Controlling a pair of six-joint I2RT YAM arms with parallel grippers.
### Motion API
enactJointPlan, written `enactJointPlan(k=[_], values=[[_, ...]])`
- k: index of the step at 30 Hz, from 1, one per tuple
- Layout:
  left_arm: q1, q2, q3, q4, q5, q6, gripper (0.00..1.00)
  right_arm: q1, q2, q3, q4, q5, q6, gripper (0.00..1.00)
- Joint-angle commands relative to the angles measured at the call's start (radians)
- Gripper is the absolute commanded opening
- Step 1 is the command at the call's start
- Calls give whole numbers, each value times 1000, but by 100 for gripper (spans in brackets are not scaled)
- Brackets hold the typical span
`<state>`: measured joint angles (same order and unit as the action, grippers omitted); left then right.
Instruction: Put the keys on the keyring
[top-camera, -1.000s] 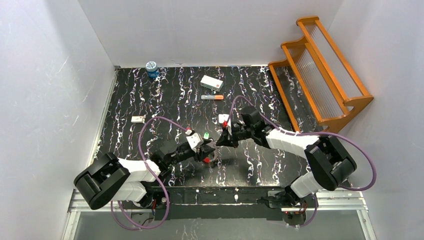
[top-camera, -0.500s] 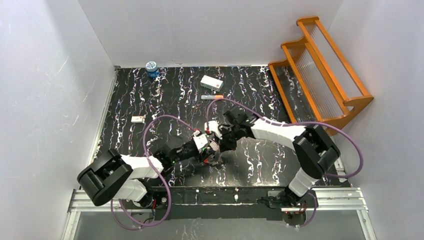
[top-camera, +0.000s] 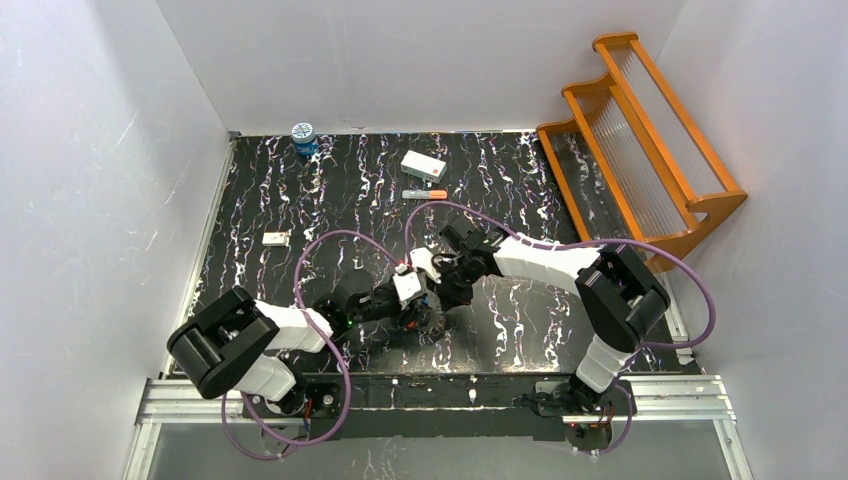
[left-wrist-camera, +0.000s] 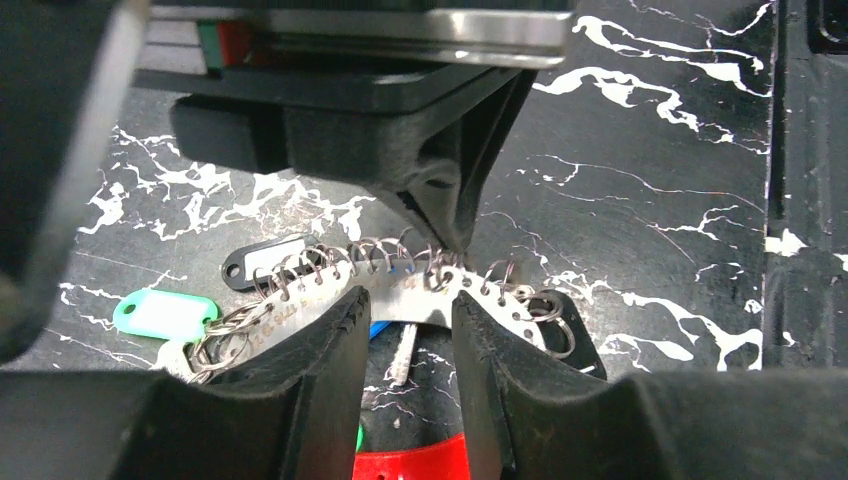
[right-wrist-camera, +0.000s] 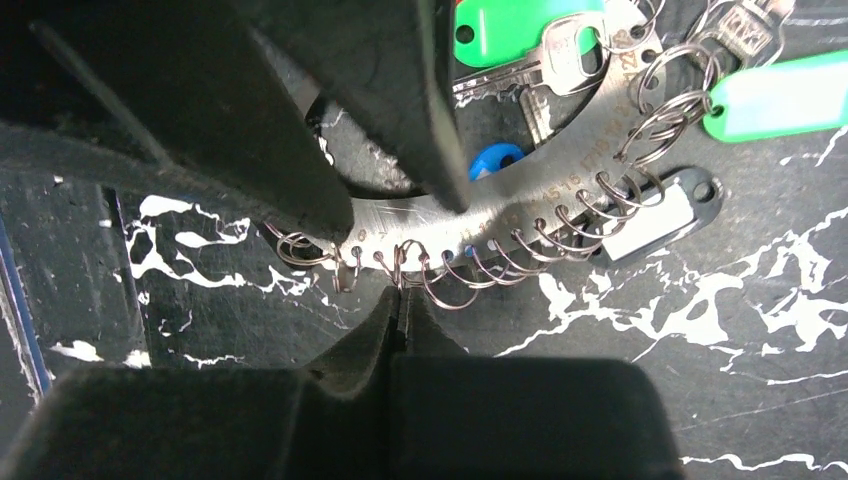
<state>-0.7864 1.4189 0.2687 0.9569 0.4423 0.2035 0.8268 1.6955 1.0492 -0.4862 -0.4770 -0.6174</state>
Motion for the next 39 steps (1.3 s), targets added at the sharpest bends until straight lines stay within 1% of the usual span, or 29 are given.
enactJointPlan(k=[1, 3, 9, 14, 17, 19, 23, 25, 27, 39], values=[[-10, -73, -32, -1, -3, 29, 32, 15, -42, -10, 93, -62, 37, 1], [-9, -103, -52, -1, -12, 39, 31, 14, -64, -40, 135, -69, 52, 1], [-9, -174, -102, 32, -24, 48, 31, 8, -131, -106, 248, -95, 81, 1], [-10, -200, -121, 50, -34, 51, 32, 8, -150, -109, 259, -104, 84, 1], [-10, -201, -122, 62, -16, 50, 37, 7, -161, -112, 269, -118, 88, 1], [-9, -199, -121, 71, -14, 46, 37, 8, -165, -113, 273, -121, 87, 1], [-9, -183, -111, 85, -8, 42, 32, 7, -159, -104, 265, -125, 83, 1], [-10, -167, -103, 88, -2, 40, 25, 8, -156, -97, 257, -128, 80, 1], [-10, -151, -95, 91, -1, 35, 21, 7, -155, -94, 254, -132, 79, 1], [-9, -71, -56, 147, -1, 12, 18, 7, -157, -91, 253, -146, 80, 1]])
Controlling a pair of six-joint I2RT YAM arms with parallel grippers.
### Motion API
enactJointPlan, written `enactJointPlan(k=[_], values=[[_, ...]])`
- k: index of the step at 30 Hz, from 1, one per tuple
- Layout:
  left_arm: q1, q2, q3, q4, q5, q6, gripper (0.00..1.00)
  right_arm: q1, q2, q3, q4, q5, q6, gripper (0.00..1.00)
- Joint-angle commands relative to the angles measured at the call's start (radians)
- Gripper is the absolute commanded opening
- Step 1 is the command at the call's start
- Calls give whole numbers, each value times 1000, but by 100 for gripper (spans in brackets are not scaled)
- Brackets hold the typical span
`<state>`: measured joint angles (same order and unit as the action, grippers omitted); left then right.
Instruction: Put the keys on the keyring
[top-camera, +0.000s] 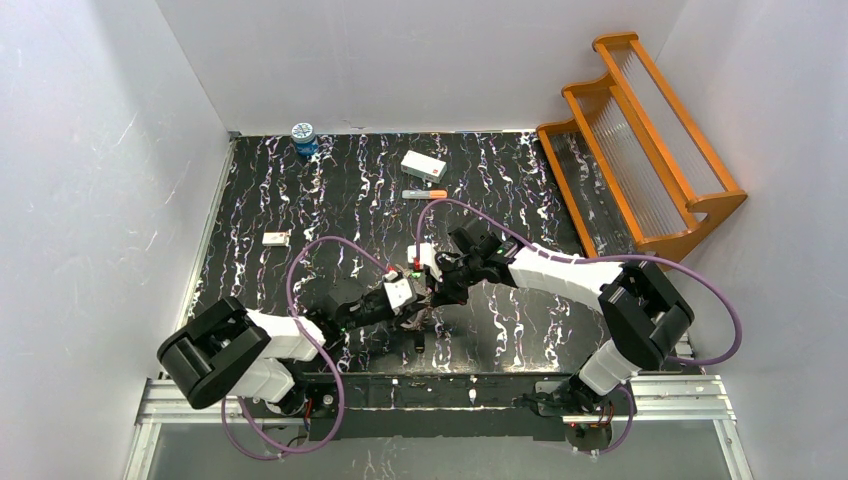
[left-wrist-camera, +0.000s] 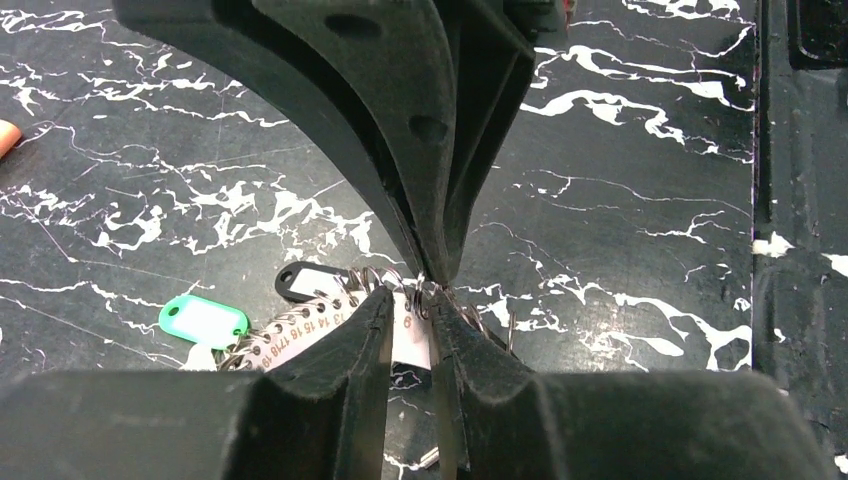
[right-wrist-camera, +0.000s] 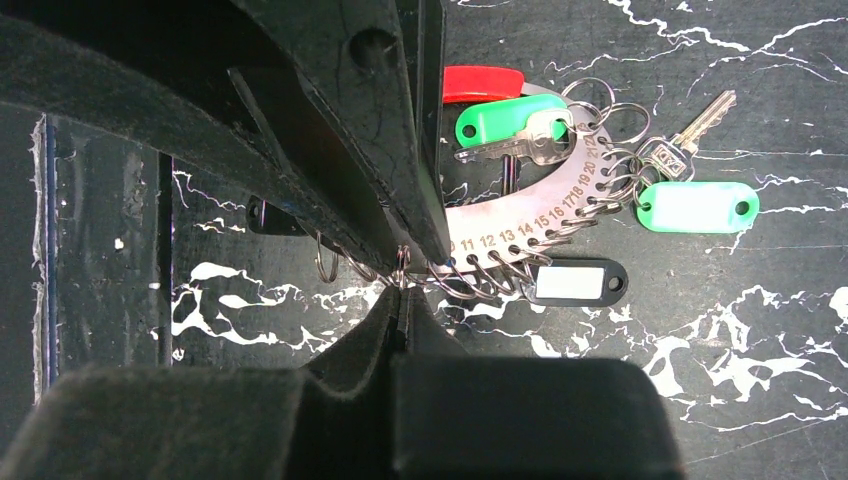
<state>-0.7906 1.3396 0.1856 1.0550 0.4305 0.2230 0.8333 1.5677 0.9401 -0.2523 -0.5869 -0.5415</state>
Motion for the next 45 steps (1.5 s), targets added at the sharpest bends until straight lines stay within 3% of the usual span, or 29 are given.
enactJointPlan(k=[1, 6, 11, 17, 19, 21, 26, 35, 45], values=[[-5, 11, 29, 53, 8, -10, 17, 1, -29, 17, 20, -37, 4, 1], [-5, 29, 33, 64, 7, -15, 0, 0, -32, 17, 24, -40, -2, 1], [-6, 28, 28, 71, 0, -34, 0, -13, -40, 5, 48, -40, 13, 1], [-6, 4, -26, 184, -101, -141, 0, -70, -143, -119, 285, 9, 137, 50], [-4, 8, -48, 247, -136, -190, 0, -99, -202, -202, 408, 12, 185, 61], [-5, 15, -67, 306, -172, -240, 0, -141, -252, -276, 527, -17, 243, 64], [-5, 50, -98, 472, -209, -323, 0, -232, -321, -423, 799, -179, 352, 62], [-5, 48, -87, 526, -165, -336, 0, -236, -240, -497, 1185, -371, 487, 48], [-5, 44, -96, 540, -169, -341, 0, -237, -106, -449, 1335, -419, 570, 36]])
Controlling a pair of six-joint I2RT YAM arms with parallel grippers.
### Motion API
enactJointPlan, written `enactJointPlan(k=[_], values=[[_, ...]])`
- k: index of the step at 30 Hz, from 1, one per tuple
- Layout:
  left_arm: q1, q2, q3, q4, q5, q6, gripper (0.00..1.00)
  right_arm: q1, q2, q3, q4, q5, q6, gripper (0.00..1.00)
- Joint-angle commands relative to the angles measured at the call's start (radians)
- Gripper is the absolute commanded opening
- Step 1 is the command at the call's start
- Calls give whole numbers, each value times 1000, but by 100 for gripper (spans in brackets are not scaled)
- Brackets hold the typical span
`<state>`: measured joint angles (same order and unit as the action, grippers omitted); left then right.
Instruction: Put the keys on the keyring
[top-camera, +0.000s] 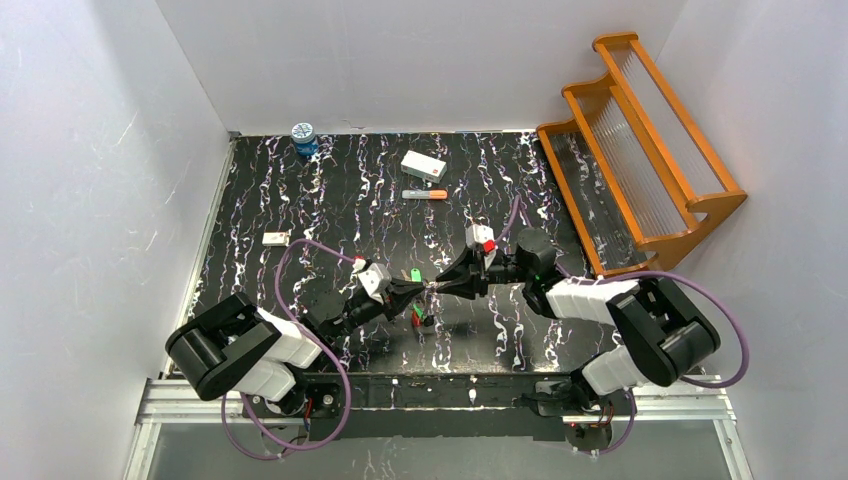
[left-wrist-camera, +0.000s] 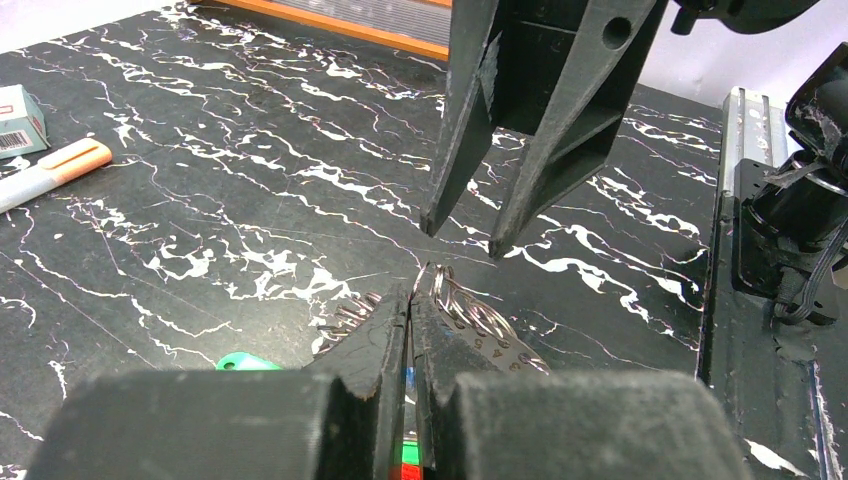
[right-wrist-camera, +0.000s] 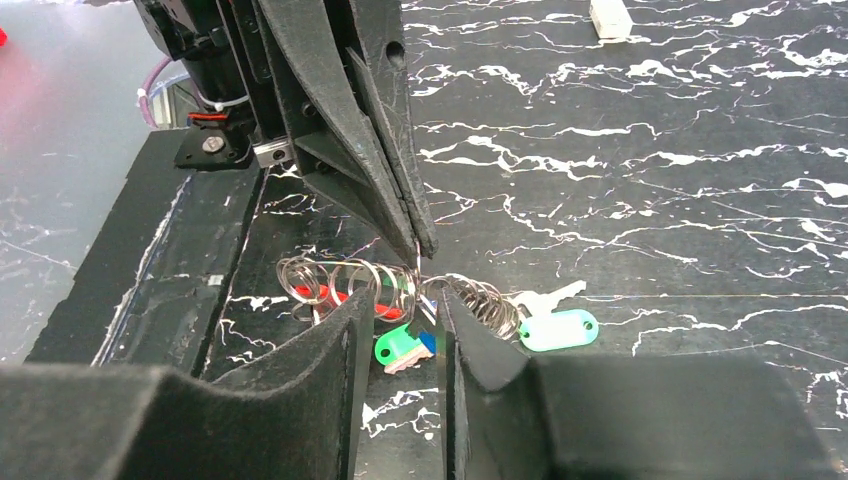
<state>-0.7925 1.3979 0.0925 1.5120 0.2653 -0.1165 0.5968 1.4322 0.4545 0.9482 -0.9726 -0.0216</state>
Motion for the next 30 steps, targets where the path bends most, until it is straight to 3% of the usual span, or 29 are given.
enactJointPlan(k=[1, 10, 21, 30], values=[[-4, -15, -3, 83, -4, -2, 0, 0, 37, 39, 144, -28, 58, 37], [-3, -29, -18, 83, -42, -14, 0, 1, 82, 43, 262, 40, 142, 47], [-4, 64, -11, 99, -123, -153, 0, -14, 120, 38, 271, 64, 158, 43], [-4, 233, 6, 276, -92, -227, 0, -23, 172, 31, 246, 23, 137, 40]])
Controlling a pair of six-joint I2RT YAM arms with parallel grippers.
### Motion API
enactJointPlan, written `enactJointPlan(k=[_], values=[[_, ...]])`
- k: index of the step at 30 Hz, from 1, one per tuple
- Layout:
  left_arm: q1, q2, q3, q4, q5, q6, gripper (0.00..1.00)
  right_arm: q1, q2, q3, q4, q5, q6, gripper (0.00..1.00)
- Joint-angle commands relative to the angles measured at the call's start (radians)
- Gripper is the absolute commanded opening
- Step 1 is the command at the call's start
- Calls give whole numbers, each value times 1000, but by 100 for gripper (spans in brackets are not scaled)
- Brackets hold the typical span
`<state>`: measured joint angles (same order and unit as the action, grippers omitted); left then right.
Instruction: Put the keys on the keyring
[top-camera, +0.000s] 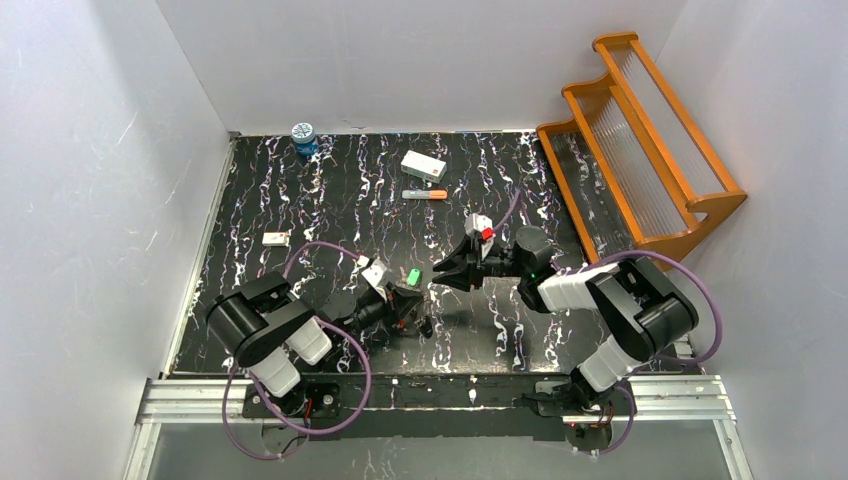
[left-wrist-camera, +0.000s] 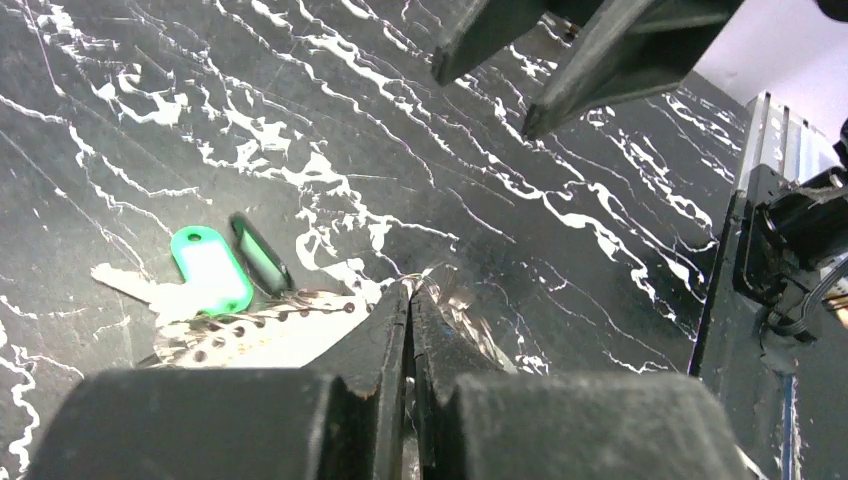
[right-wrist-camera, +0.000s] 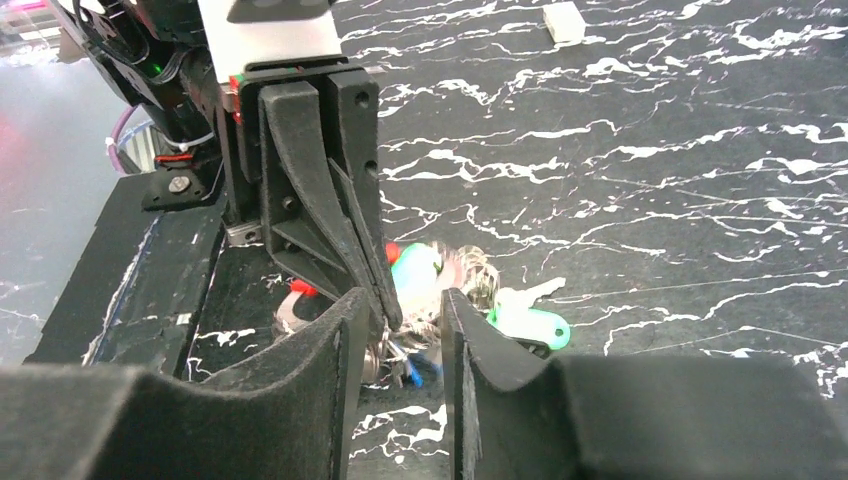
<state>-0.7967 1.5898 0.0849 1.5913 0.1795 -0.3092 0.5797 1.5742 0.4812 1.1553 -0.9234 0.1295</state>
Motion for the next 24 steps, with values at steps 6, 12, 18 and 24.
enactJointPlan(k=[6, 12, 18, 24], values=[[1, 40, 21, 197, -5, -17, 0, -5, 75, 6, 50, -44, -6, 40], [1, 35, 19, 197, 5, -21, 0, -5, 125, -5, 114, -60, 34, 40], [1, 15, 22, 197, 15, -8, 0, -2, 192, 8, 169, -87, 78, 38], [1, 10, 29, 197, 27, -8, 0, 5, 262, 32, 245, -98, 127, 34]])
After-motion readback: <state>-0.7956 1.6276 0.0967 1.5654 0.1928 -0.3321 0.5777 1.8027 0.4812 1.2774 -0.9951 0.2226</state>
